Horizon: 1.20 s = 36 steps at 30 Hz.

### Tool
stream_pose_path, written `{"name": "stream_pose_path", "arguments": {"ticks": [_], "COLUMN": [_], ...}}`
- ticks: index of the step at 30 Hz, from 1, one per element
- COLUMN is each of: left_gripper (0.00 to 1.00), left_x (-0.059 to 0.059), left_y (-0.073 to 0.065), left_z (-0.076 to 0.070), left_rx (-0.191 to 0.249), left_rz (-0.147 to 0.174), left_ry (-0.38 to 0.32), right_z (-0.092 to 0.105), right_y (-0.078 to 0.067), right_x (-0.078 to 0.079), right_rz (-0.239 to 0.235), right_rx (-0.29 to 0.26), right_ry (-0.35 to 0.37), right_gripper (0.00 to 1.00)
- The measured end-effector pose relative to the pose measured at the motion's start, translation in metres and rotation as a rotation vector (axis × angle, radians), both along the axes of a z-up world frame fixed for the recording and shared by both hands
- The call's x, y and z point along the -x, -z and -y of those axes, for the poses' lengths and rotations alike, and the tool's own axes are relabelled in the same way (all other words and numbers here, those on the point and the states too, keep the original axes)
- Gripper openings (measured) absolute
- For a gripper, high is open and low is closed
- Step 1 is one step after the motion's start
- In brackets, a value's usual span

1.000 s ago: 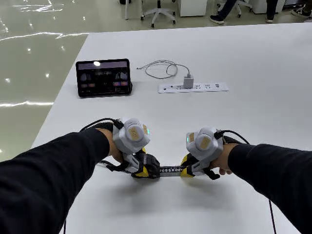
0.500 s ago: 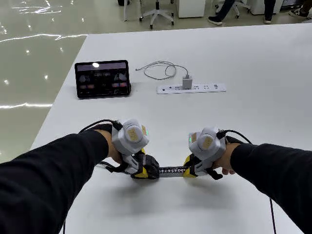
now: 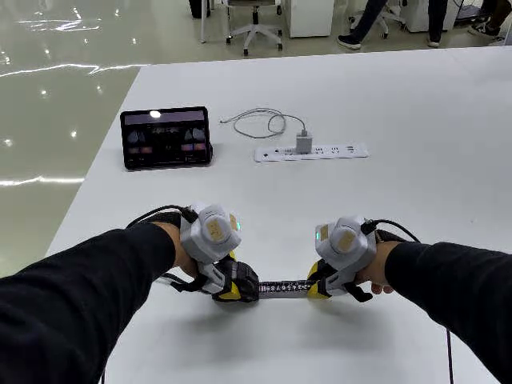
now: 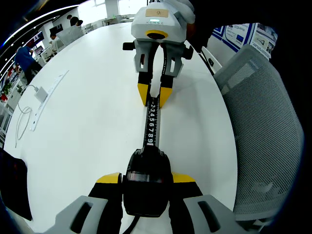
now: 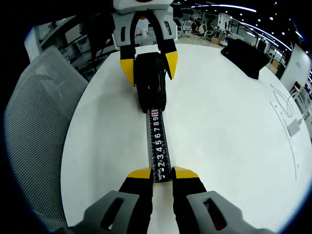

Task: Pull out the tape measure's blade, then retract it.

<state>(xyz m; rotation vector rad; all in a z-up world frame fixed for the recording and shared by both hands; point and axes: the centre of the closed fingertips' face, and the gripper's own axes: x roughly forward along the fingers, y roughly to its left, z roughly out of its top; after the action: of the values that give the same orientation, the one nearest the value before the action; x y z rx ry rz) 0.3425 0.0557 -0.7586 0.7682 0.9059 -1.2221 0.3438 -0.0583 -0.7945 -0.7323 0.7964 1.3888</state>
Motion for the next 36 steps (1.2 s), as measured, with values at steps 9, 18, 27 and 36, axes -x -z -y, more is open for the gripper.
{"name": "stream_pose_path", "arguments": {"ticks": [9, 18, 27, 36], "left_gripper": [0.32, 0.32, 0.32, 0.32], "left_x": [0.0, 0.001, 0.001, 0.001], "left_y": [0.0, 0.0, 0.0, 0.0], "left_z": [0.0, 0.0, 0.0, 0.0], "left_rx": [0.001, 0.001, 0.002, 0.004], "left_rz": [0.002, 0.004, 0.005, 0.007], "left_ry": [-0.001, 0.0, -0.006, -0.011], "right_z": [0.012, 0.026, 0.034, 0.046], "right_y": [-0.001, 0.0, -0.001, -0.001], "right_x": [0.002, 0.001, -0.001, -0.003], "right_rz": [0.002, -0.007, 0.0, -0.004], "right_rx": [0.011, 0.014, 0.027, 0.034], "right_ry": [0.01, 0.031, 0.032, 0.041], "right_gripper": [0.1, 0.1, 0.1, 0.1]}}
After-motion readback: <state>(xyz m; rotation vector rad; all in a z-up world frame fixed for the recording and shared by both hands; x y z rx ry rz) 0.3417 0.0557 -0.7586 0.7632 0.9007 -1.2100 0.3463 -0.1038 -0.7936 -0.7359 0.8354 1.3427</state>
